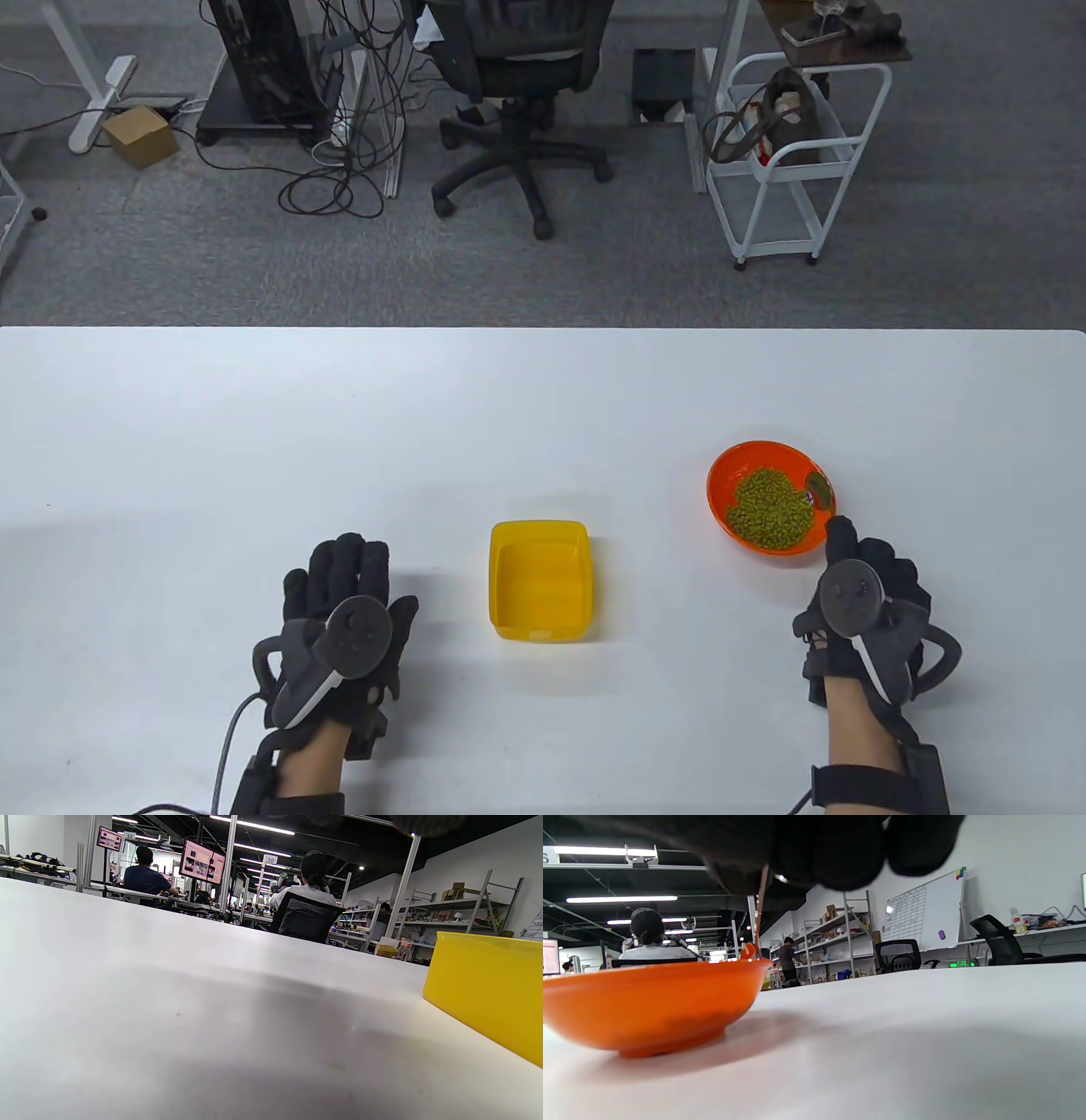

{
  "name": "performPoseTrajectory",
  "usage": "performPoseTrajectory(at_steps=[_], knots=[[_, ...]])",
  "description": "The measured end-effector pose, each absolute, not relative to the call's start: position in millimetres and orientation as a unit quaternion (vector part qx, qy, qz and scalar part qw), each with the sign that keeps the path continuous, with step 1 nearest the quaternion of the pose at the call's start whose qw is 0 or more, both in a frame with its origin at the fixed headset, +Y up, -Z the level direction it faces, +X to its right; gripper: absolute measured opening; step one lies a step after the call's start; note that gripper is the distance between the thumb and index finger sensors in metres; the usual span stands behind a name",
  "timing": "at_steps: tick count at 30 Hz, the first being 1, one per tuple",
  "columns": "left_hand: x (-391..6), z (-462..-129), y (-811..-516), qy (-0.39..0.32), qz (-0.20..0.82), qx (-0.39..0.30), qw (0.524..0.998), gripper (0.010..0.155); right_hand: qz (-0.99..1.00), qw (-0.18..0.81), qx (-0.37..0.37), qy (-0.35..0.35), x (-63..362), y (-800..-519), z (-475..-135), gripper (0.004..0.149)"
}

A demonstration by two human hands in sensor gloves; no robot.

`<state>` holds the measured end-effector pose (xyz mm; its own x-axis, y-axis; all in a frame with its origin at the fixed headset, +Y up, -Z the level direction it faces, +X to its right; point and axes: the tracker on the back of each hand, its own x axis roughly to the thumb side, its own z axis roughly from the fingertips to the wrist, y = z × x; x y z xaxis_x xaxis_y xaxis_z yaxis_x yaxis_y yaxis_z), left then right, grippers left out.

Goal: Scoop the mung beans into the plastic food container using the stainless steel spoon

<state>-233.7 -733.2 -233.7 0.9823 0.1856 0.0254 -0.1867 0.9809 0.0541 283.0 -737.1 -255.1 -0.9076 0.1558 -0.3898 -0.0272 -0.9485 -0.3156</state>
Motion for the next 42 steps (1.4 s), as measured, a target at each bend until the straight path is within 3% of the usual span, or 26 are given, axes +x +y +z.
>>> performPoseTrajectory(at_steps=[11,18,22,28,42], knots=[[-236,-234,-734,-0.006,0.101,0.024,0.995,0.074,0.962,0.167,-0.181,-0.114,282,-741,-260,0.042],[-236,-234,-734,-0.006,0.104,0.019,0.994,0.074,0.925,0.329,-0.184,-0.053,283,-746,-262,0.044],[-236,-234,-734,-0.005,0.104,0.016,0.994,0.074,0.938,0.296,-0.181,-0.012,281,-749,-264,0.047],[-235,-234,-735,-0.006,0.107,0.014,0.994,0.074,0.969,0.201,-0.142,-0.010,267,-749,-265,0.046],[-236,-235,-735,-0.003,0.111,0.013,0.994,0.074,0.948,0.273,-0.127,-0.104,277,-744,-256,0.044]])
